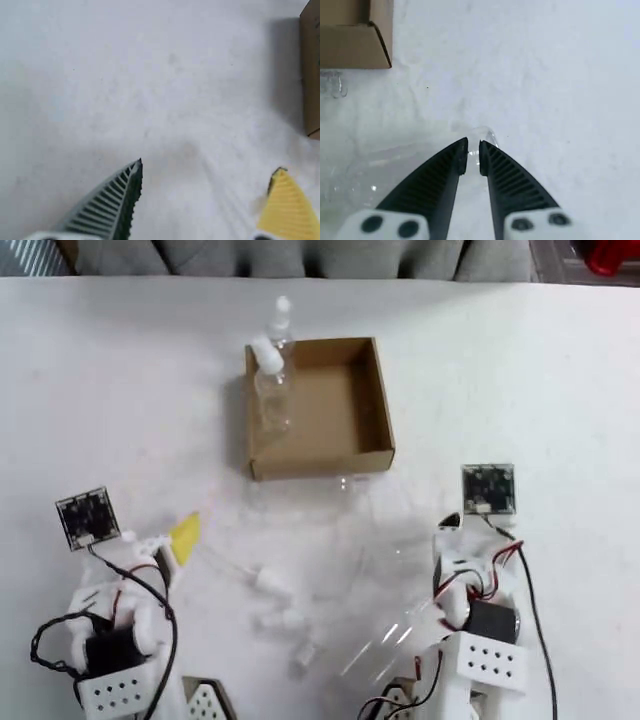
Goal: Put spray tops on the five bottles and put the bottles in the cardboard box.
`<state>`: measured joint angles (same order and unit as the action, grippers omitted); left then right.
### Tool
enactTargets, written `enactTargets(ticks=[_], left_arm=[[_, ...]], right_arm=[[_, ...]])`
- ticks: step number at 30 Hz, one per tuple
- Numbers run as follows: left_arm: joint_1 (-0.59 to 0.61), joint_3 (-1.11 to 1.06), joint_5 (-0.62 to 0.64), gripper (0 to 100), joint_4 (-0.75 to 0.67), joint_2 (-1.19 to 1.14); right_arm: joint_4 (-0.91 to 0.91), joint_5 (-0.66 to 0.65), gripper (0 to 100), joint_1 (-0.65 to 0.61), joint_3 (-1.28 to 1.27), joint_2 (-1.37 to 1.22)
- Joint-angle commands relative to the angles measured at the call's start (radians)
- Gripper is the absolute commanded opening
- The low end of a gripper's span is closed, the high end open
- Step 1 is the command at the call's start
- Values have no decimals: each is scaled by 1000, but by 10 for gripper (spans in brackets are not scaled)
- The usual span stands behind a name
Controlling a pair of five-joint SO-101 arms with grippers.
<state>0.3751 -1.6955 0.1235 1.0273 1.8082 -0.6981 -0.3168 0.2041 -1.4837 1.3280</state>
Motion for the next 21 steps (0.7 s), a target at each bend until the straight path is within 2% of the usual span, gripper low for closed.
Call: enactTargets(ticks=[1, 6, 9, 13, 17, 21], left_arm=[[5, 3, -9, 365, 8, 19], [7, 3, -84, 365, 9, 19], [7, 3, -89, 365, 20, 19], [10, 3, -89, 365, 21, 19], [10, 3, -91, 365, 21, 19], [10, 3, -91, 365, 21, 19]], right_arm=[[-108, -267, 21, 7, 190, 1], [-318, -578, 22, -39, 353, -1], [-506, -669, 22, -96, 411, -1], [-714, -600, 17, -140, 488, -2], [-826, -482, 16, -151, 497, -33], [-796, -456, 16, -148, 505, -202]])
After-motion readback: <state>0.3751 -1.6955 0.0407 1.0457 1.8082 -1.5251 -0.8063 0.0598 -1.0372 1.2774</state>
